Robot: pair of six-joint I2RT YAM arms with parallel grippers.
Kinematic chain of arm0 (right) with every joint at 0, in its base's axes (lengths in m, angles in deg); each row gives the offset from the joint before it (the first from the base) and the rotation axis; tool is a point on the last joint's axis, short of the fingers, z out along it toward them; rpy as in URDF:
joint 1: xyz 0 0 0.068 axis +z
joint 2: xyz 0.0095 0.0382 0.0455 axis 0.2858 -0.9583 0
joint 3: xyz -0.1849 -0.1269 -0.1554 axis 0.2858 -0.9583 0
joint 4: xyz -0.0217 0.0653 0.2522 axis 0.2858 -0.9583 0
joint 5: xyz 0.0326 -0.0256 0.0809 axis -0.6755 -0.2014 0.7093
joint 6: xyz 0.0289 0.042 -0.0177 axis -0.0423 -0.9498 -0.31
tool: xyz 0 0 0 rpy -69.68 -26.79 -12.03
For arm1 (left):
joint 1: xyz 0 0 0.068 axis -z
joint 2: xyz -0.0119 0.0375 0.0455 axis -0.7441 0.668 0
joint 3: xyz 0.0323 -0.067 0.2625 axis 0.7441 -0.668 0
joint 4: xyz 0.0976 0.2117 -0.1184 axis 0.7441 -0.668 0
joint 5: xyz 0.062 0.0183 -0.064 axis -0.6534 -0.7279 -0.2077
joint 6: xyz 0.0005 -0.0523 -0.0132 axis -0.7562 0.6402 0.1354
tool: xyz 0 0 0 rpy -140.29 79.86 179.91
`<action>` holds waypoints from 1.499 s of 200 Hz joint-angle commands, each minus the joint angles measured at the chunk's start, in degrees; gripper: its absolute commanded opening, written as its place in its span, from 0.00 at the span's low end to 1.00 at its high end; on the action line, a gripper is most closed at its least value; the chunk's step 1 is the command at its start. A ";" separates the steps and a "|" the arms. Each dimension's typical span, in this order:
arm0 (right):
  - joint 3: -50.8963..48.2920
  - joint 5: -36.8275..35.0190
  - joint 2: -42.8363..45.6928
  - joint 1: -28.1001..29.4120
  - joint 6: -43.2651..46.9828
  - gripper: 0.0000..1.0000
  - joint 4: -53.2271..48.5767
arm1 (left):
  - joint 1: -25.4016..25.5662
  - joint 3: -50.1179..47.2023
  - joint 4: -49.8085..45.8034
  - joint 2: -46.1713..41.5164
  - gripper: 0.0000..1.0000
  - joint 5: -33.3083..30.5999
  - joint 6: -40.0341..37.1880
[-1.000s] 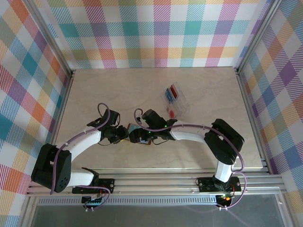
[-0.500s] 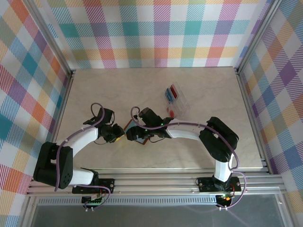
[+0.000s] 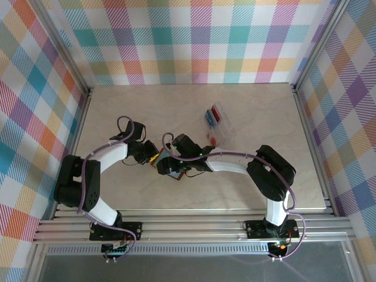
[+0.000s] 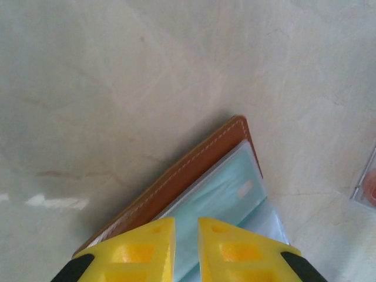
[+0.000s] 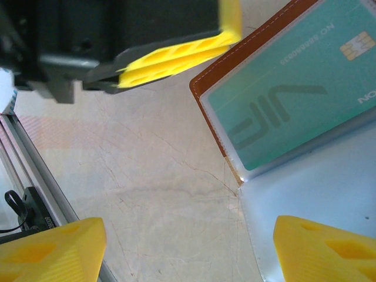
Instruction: Put the credit cards into the card holder
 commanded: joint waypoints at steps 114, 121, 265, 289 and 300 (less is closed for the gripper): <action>-12.92 -8.76 10.92 3.21 -1.53 0.77 -4.86 | 1.61 -15.45 10.12 -1.05 0.16 -1.85 3.85; -13.30 -7.78 10.67 3.27 -1.80 0.77 -3.93 | 1.94 -16.09 10.24 -1.61 0.16 -1.97 4.27; -13.56 -2.73 8.81 3.94 -5.93 0.77 -0.24 | 8.80 -23.36 9.31 -12.61 0.16 -9.17 11.90; -13.62 -2.39 8.46 4.29 -6.24 0.77 -0.28 | 9.15 -23.34 9.54 -12.39 0.16 -9.20 11.99; -13.31 -2.60 8.11 4.39 -6.45 0.77 -0.72 | 9.28 -23.30 9.54 -12.45 0.16 -9.33 12.10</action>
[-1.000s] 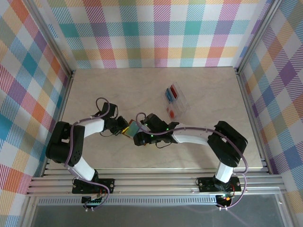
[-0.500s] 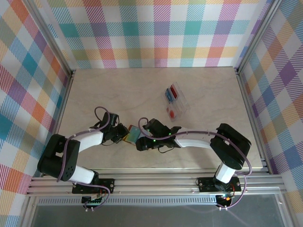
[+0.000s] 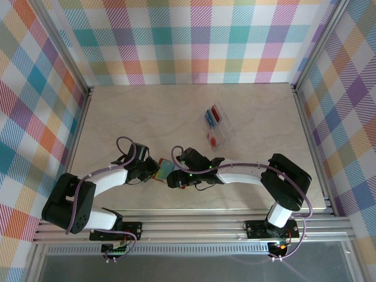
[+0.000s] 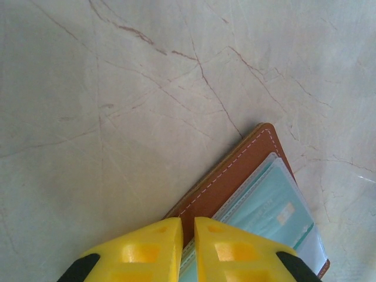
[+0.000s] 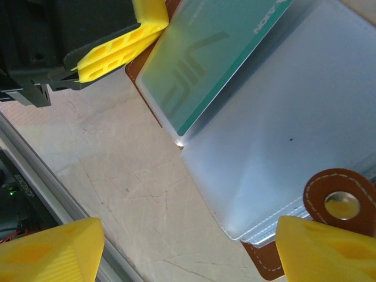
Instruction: Put the credit cards into the card holder
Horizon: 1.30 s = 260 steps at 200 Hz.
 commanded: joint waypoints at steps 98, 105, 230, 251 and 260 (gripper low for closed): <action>1.42 1.45 -2.81 0.80 -1.20 0.77 0.93 | 2.08 -1.98 -6.38 0.47 0.16 -2.15 0.91; 1.69 1.44 -2.93 0.75 -1.03 0.77 0.64 | 2.23 -2.14 -6.18 0.41 0.16 -2.18 0.83; 8.35 -1.16 -7.66 0.61 1.40 0.76 -4.59 | 4.07 -3.59 -6.96 -2.11 0.16 -3.34 1.07; 7.88 -5.61 -6.68 0.53 2.09 0.77 -6.79 | 4.10 -3.77 -7.72 -2.75 0.16 -4.07 0.66; 7.78 -6.91 -6.42 0.32 2.51 0.77 -7.85 | 4.10 -3.74 -7.89 -2.88 0.16 -4.25 0.49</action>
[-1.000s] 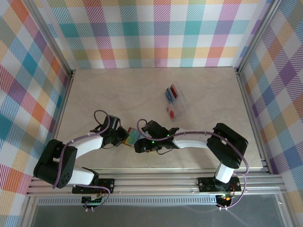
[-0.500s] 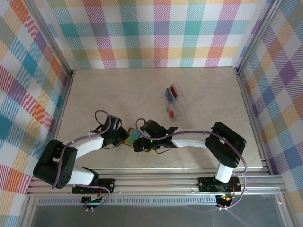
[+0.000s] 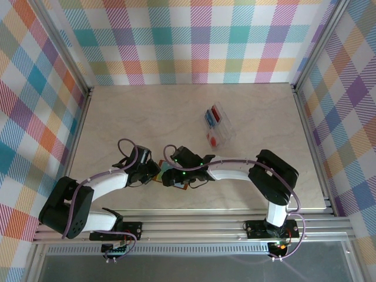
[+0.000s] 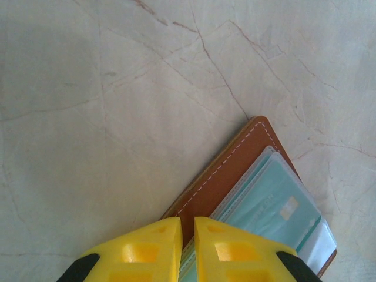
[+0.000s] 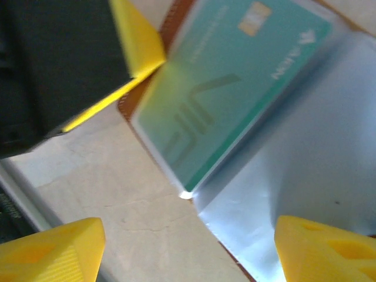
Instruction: Put the credit cards into the card holder
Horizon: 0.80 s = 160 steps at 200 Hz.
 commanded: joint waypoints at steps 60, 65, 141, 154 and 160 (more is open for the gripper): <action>-0.49 -14.87 1.88 -0.41 2.80 0.78 -10.40 | 0.89 -2.31 -7.79 -0.46 0.16 -2.10 -1.28; -0.09 -15.14 1.77 -0.46 2.94 0.78 -10.74 | 0.93 -2.31 -7.79 -0.37 0.16 -2.10 -1.34; 7.20 -19.00 -1.73 -0.99 7.34 0.80 -14.26 | 1.02 -2.68 -7.43 0.29 0.16 -2.12 -2.00; 8.30 -18.66 -2.30 -1.01 8.24 0.80 -13.98 | 1.10 -2.60 -7.35 0.29 0.16 -2.10 -2.03; 8.54 -18.03 -2.41 -0.96 8.70 0.81 -13.38 | 1.10 -2.59 -7.43 0.36 0.16 -2.14 -2.05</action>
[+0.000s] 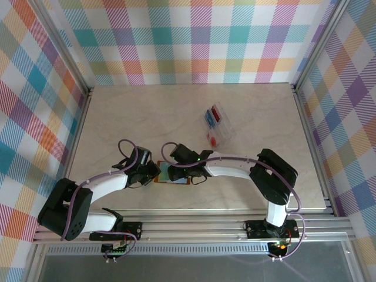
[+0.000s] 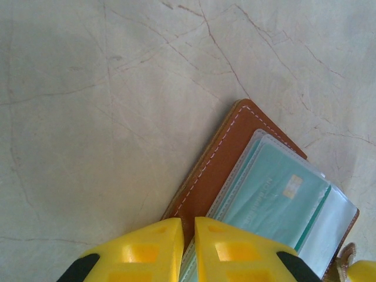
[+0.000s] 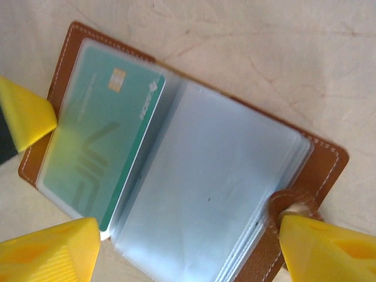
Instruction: Put the credit cards into the card holder
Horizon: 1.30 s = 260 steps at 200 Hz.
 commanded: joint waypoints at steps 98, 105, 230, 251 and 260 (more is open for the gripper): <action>9.24 0.35 -7.92 -0.91 7.76 0.78 -3.88 | 0.83 -1.90 -6.16 1.84 0.16 -1.49 -1.93; 9.33 0.48 -8.29 -0.91 7.53 0.78 -4.31 | 0.83 -1.83 -6.25 1.82 0.16 -1.59 -1.97; 0.80 26.41 -6.32 -3.63 0.17 0.78 13.16 | 1.89 -2.35 -5.00 3.86 0.16 -1.71 -2.14; -2.35 26.96 -4.23 -3.63 -2.33 0.78 15.33 | 1.99 -2.27 -5.02 4.09 0.16 -1.79 -1.97; -4.02 26.60 -3.26 -3.63 -3.84 0.78 15.85 | 1.90 -2.22 -4.96 4.28 0.16 -1.94 -1.91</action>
